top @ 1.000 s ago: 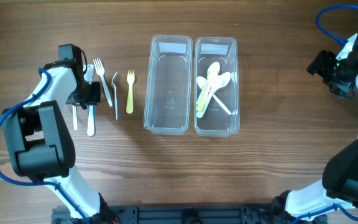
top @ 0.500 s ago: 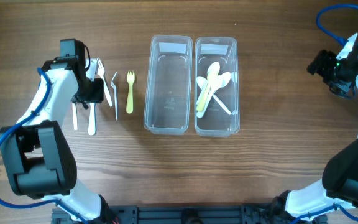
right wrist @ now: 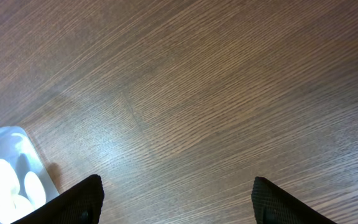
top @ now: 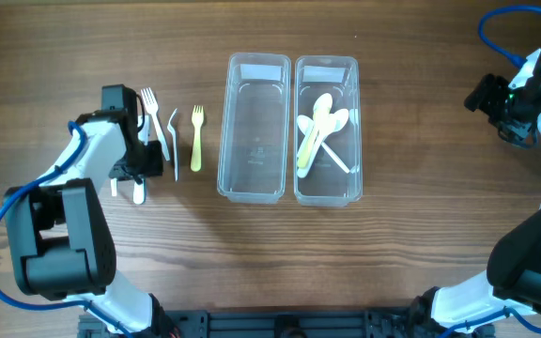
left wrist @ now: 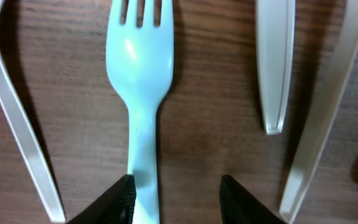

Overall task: Pack container
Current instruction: 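Align left gripper over the light-blue fork and grasp it, then carry the light-blue fork into the left container and release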

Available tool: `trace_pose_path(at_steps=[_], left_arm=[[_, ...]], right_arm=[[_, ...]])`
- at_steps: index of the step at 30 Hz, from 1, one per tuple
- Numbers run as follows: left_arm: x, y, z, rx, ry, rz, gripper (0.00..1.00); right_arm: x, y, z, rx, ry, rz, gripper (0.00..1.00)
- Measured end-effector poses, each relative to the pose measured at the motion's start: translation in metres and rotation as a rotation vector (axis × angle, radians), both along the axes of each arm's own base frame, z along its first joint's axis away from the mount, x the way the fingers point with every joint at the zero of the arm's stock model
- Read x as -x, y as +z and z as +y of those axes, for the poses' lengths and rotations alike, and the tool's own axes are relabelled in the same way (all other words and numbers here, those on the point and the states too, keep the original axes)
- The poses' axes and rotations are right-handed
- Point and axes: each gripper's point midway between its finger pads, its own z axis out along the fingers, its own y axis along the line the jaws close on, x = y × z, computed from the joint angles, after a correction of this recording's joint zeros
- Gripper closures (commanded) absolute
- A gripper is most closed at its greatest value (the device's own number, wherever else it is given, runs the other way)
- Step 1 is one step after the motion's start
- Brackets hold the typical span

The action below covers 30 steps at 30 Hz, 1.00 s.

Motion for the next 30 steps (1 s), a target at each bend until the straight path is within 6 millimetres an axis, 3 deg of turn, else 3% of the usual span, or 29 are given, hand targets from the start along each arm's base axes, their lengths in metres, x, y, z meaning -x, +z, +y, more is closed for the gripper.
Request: trace_pose_path(at_steps=[9, 20, 30], left_arm=[[0.000, -0.007, 0.014, -0.011, -0.009, -0.022, 0.56], [0.000, -0.010, 0.012, -0.005, -0.075, -0.004, 0.79], [0.000, -0.009, 0.008, 0.010, -0.089, 0.026, 0.90]], right_arm=[[-0.001, 0.000, 0.000, 0.002, 0.000, -0.004, 0.24], [-0.001, 0.000, 0.000, 0.001, 0.000, -0.003, 0.24], [-0.001, 0.001, -0.001, 0.002, 0.000, -0.006, 0.24]])
